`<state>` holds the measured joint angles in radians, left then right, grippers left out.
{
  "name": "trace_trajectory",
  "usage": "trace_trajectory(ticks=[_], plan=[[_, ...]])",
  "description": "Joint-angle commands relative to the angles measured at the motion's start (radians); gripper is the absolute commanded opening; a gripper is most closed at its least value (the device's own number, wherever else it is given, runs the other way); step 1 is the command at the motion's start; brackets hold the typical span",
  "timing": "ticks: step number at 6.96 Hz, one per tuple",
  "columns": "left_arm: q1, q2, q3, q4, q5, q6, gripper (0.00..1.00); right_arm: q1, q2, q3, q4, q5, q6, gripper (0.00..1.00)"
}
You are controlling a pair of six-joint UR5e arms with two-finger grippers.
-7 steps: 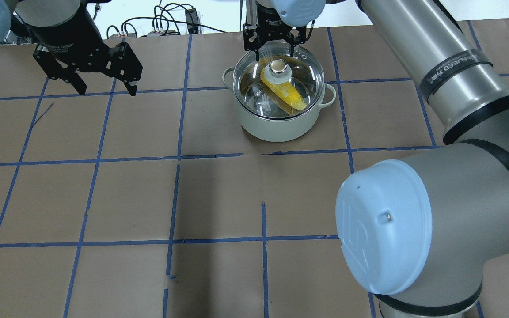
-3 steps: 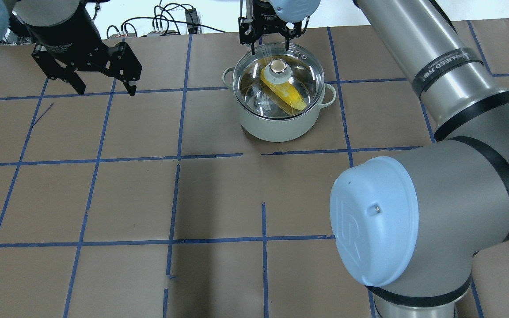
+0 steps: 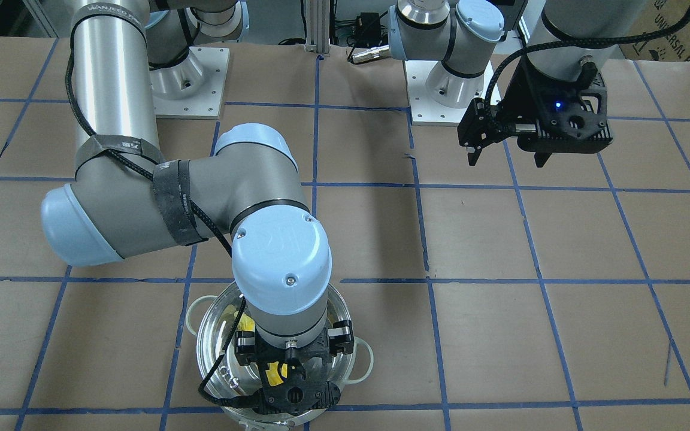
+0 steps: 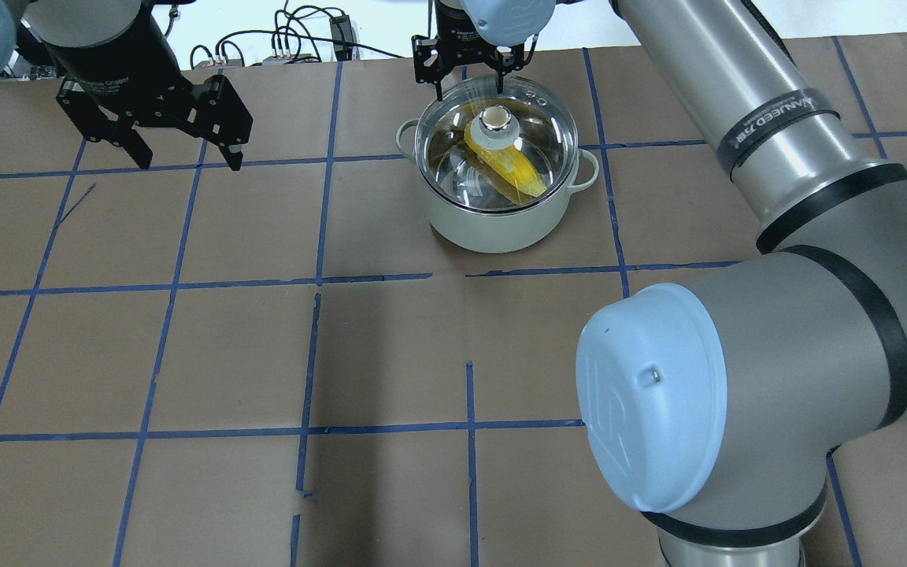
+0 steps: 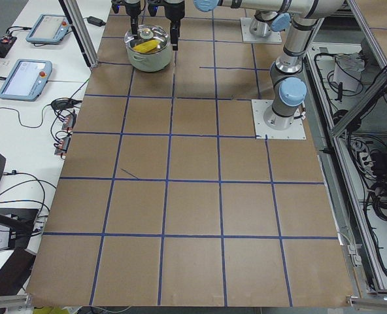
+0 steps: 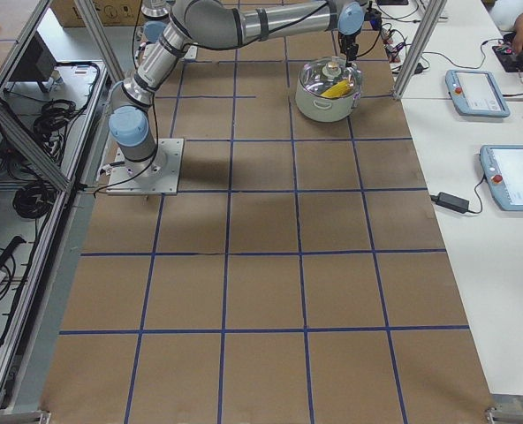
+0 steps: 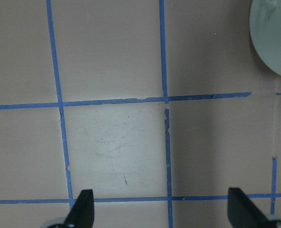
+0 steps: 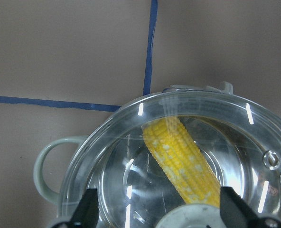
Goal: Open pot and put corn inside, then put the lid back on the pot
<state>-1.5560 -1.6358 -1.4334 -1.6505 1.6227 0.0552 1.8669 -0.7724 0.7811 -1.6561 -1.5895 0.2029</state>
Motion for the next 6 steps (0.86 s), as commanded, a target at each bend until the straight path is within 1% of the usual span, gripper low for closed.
trace_trajectory(ticks=[1,6], plan=[[0.001,-0.001,-0.001,0.000,0.000,0.002,1.00,0.005,0.001,0.001,0.009,-0.004,0.006,0.90],[0.001,-0.001,-0.001,0.000,-0.001,0.000,1.00,0.003,-0.001,-0.002,0.085,-0.003,0.013,0.91]])
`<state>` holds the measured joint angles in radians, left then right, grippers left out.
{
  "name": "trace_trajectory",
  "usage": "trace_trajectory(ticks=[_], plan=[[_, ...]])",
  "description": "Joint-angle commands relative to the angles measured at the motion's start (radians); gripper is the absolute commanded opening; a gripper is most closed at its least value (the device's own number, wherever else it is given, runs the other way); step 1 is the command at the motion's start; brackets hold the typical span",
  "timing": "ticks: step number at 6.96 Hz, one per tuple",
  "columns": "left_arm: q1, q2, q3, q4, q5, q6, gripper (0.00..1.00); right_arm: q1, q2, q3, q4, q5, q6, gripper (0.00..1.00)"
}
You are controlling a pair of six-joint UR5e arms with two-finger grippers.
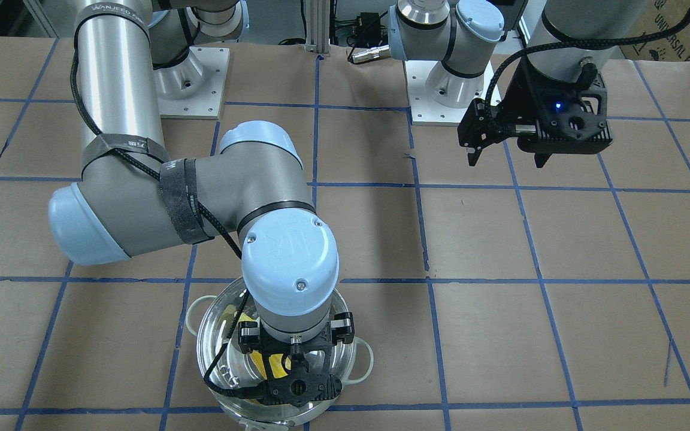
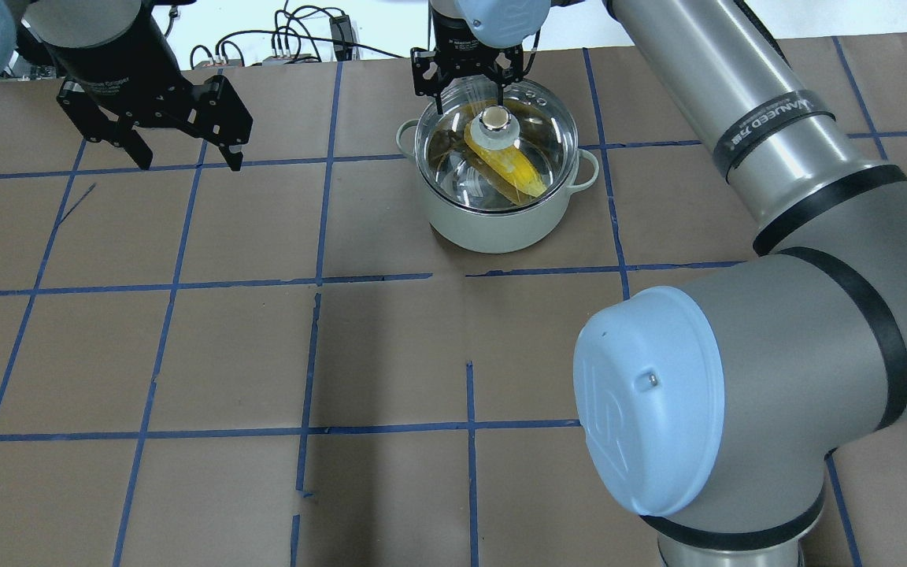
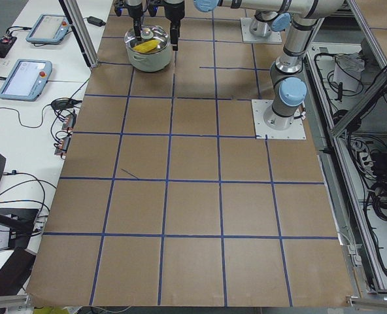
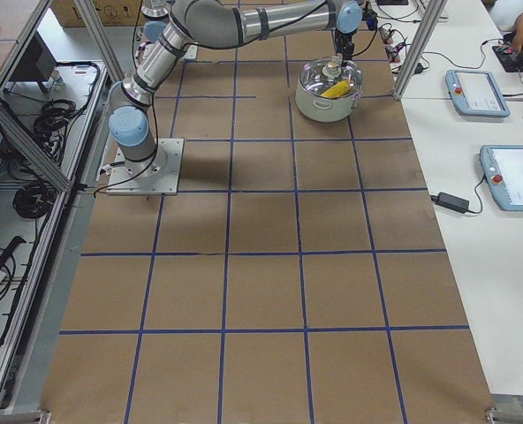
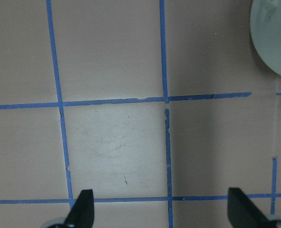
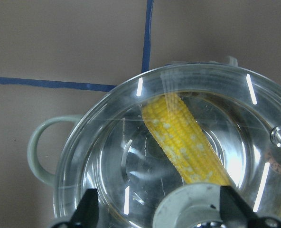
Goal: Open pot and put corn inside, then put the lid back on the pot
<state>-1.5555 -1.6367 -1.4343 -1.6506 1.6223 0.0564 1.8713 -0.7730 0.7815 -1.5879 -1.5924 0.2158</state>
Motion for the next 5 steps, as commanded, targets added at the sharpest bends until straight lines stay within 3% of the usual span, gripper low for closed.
trace_trajectory(ticks=[1,5], plan=[[0.000,0.000,0.000,0.000,0.001,0.000,1.00,0.000,0.000,-0.002,0.031,0.000,0.005,0.91],[0.000,0.000,0.000,0.000,0.001,-0.001,1.00,-0.003,0.000,-0.005,0.042,0.000,0.004,0.91]])
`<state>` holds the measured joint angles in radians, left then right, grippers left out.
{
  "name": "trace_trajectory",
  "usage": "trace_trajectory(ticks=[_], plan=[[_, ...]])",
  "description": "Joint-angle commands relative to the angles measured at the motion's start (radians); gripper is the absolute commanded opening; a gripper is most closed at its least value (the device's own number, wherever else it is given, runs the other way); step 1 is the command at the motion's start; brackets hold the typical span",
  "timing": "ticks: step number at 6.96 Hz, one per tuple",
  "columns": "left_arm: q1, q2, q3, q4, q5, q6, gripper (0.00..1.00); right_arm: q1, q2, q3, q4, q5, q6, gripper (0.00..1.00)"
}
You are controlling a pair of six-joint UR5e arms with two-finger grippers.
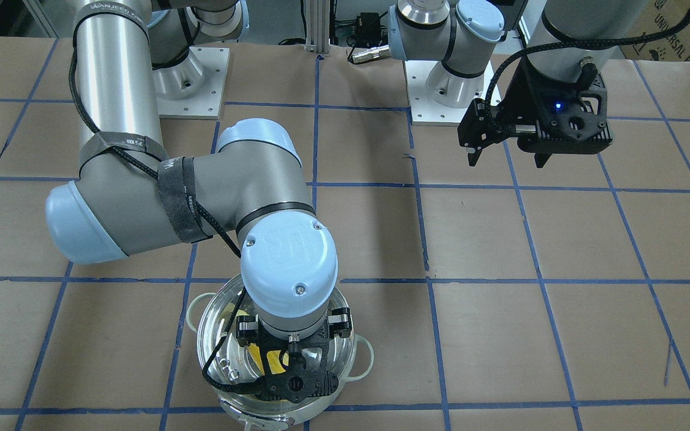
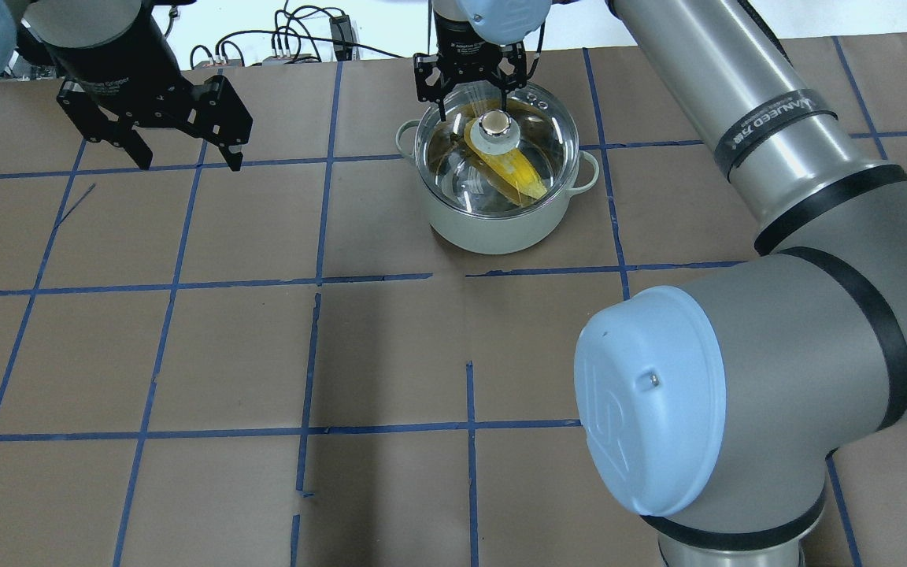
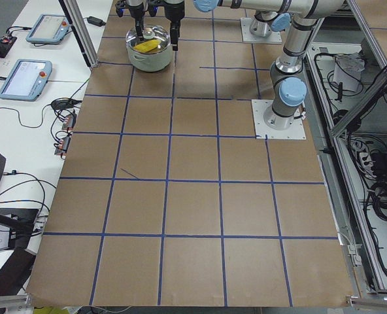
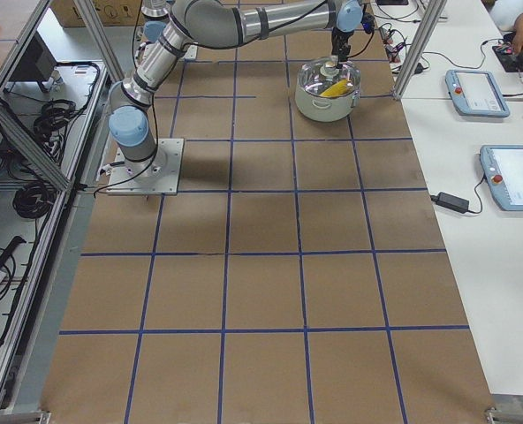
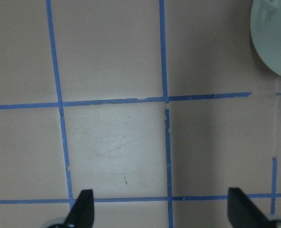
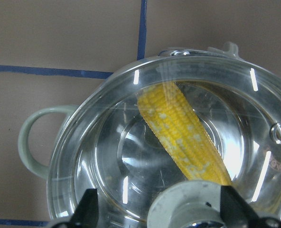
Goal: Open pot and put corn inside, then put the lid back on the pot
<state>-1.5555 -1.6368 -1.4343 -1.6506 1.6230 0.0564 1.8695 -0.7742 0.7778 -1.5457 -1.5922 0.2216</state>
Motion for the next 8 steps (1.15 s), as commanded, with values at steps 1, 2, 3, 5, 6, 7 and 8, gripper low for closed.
trace_trajectory(ticks=[1,2,3,5,6,7,8], plan=[[0.000,0.002,-0.002,0.000,0.000,0.000,1.00,-0.003,0.001,-0.003,-0.010,0.003,-0.010,0.91],[0.000,0.003,-0.006,0.000,-0.002,-0.001,1.00,-0.007,0.000,-0.012,-0.014,-0.002,-0.018,0.91],[0.000,0.005,-0.008,0.000,0.000,0.000,1.00,-0.030,-0.008,-0.037,-0.019,0.001,-0.030,0.94],[0.000,0.005,-0.008,0.002,-0.002,0.000,1.00,-0.108,-0.023,-0.074,0.012,0.003,-0.082,0.99],[0.000,0.005,-0.008,0.000,0.000,0.000,1.00,-0.140,-0.064,-0.063,0.078,0.003,-0.087,1.00],[0.002,0.005,-0.008,0.002,-0.002,0.000,1.00,-0.185,-0.118,-0.023,0.196,-0.014,-0.085,1.00],[0.002,0.005,-0.008,0.002,0.000,0.000,1.00,-0.211,-0.175,0.054,0.197,-0.065,-0.088,1.00]])
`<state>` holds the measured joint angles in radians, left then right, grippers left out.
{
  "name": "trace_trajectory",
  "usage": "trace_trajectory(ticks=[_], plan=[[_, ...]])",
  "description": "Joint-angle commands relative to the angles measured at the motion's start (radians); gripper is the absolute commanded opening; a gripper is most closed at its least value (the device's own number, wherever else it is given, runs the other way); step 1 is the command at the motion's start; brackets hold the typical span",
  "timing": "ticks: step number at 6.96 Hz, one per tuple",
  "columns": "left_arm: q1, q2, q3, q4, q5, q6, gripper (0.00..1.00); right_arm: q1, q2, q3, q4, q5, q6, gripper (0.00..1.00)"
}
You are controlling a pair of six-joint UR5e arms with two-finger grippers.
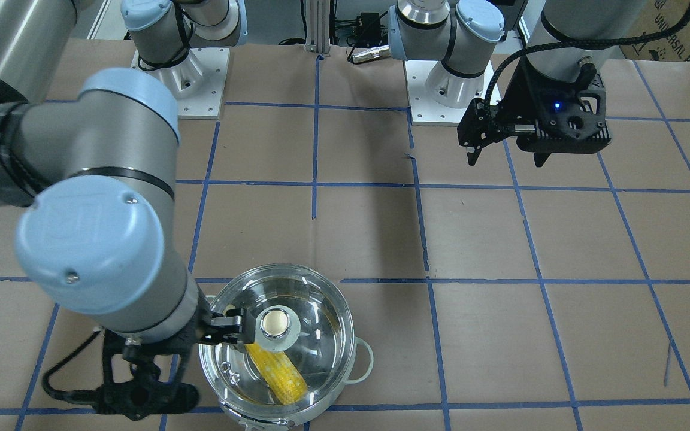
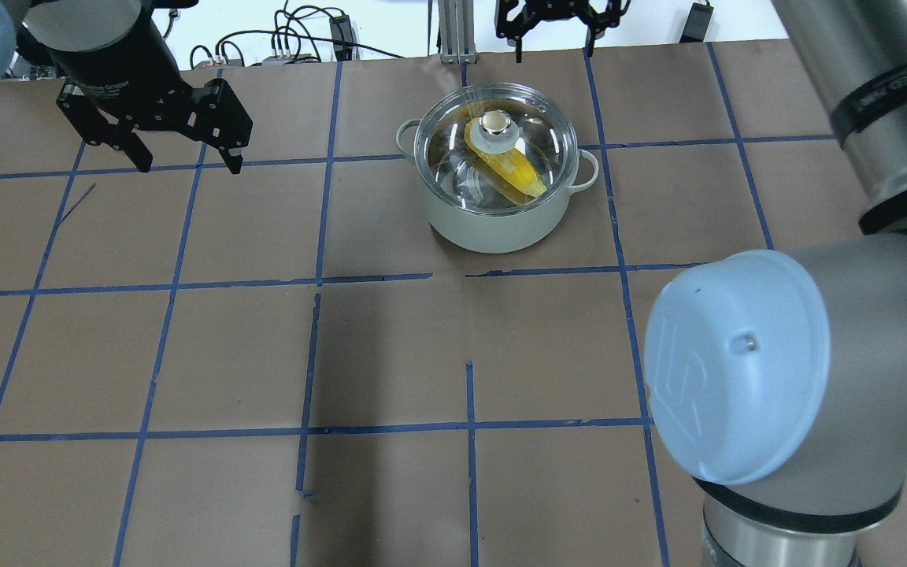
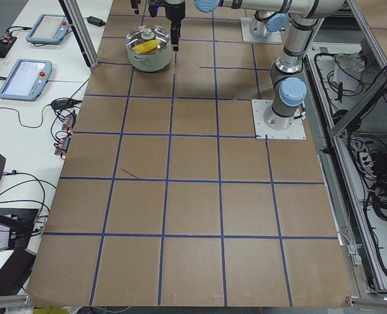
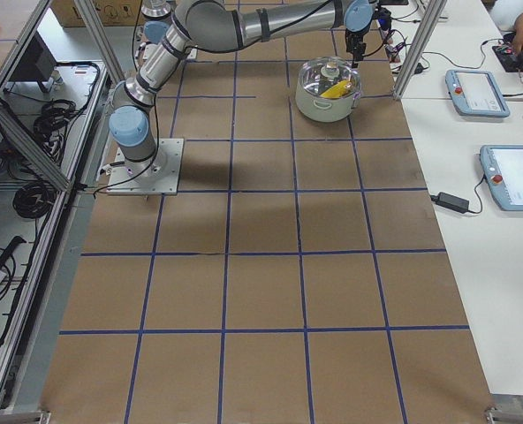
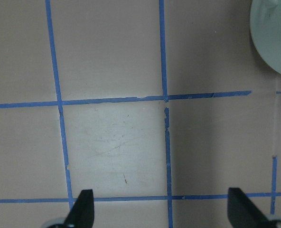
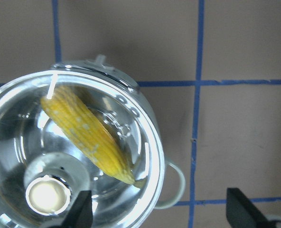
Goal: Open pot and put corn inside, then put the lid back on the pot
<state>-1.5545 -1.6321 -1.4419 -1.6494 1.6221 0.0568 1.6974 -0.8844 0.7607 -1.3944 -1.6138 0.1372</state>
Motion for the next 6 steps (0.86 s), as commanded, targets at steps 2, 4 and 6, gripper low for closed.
trace_trajectory(ticks=[2,4,6], plan=[[0.001,0.000,0.000,-0.001,-0.001,0.000,1.00,-0.105,-0.254,0.267,-0.062,-0.028,-0.048,1.00],[0.002,-0.002,0.000,0.002,-0.001,0.000,1.00,-0.070,-0.496,0.531,-0.032,-0.017,-0.050,1.00],[0.004,-0.002,0.000,0.005,-0.002,0.002,1.00,-0.067,-0.605,0.655,-0.189,0.005,-0.082,0.99]])
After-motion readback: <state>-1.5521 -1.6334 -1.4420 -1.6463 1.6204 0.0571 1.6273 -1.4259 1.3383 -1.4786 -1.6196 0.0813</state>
